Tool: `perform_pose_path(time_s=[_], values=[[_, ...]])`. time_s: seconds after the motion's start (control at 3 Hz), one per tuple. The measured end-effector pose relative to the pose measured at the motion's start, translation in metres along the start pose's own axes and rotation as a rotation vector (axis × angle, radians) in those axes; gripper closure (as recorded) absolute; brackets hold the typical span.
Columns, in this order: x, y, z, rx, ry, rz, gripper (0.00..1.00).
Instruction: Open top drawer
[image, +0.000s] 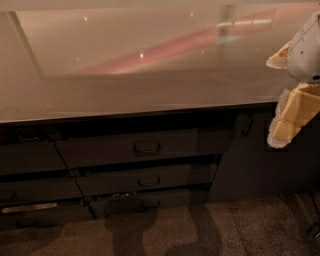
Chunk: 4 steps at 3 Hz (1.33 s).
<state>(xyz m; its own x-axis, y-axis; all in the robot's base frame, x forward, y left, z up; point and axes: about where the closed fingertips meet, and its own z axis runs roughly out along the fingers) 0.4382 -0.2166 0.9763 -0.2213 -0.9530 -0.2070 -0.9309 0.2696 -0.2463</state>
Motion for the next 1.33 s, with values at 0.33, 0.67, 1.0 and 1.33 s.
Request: perform_pose_path(time_s=[0.33, 0.67, 1.0, 1.33], values=[[0.000, 0.000, 0.000, 0.000, 0.000, 0.000, 0.00], [-0.004, 0.001, 0.000, 0.001, -0.003, -0.018, 0.00], [-0.023, 0.013, 0.008, -0.032, -0.032, -0.094, 0.00], [-0.035, 0.021, 0.012, -0.053, -0.051, -0.145, 0.00]])
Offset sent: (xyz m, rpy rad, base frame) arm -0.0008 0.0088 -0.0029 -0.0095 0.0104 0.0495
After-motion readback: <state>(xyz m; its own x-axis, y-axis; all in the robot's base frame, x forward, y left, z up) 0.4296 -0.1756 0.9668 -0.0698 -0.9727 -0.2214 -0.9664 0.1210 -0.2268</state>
